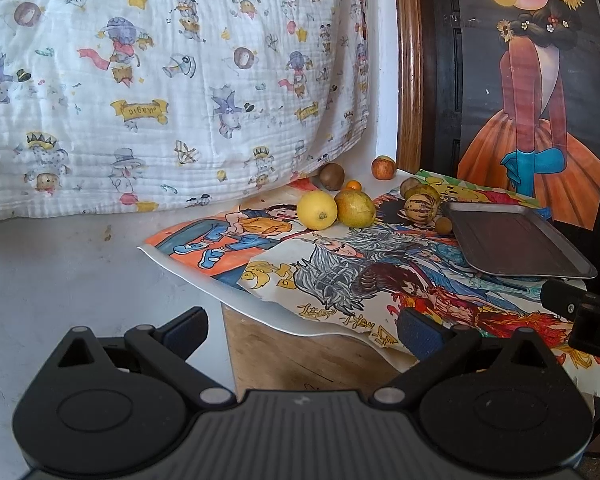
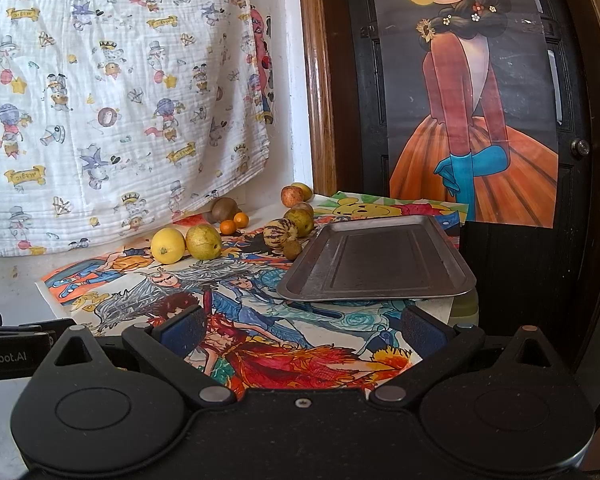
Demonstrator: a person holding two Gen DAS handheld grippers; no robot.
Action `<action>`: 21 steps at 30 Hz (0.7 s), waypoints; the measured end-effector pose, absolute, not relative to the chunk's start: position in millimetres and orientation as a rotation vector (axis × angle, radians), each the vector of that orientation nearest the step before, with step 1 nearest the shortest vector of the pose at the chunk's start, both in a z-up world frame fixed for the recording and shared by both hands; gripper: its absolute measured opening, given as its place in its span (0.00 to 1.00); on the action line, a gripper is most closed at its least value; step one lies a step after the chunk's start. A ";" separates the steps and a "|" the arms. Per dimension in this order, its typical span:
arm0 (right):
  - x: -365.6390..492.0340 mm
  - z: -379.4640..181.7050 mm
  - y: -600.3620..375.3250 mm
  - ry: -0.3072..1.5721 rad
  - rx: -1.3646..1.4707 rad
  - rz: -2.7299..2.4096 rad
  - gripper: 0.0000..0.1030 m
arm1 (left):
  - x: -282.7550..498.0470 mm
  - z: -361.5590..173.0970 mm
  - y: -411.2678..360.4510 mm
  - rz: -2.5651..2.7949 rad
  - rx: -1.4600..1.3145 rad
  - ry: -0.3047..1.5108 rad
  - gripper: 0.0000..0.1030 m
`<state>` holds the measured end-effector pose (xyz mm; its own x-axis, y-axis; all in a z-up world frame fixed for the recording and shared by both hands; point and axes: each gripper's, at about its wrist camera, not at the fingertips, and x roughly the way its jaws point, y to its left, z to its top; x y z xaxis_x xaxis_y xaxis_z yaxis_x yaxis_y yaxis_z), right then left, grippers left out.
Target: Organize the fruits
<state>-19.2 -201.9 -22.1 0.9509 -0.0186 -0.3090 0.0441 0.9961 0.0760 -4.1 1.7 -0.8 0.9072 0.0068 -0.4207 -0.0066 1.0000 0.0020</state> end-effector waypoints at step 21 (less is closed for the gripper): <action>-22.6 -20.3 -202.0 0.310 0.084 -0.027 1.00 | -5.0 0.5 2.2 0.008 0.004 0.433 1.00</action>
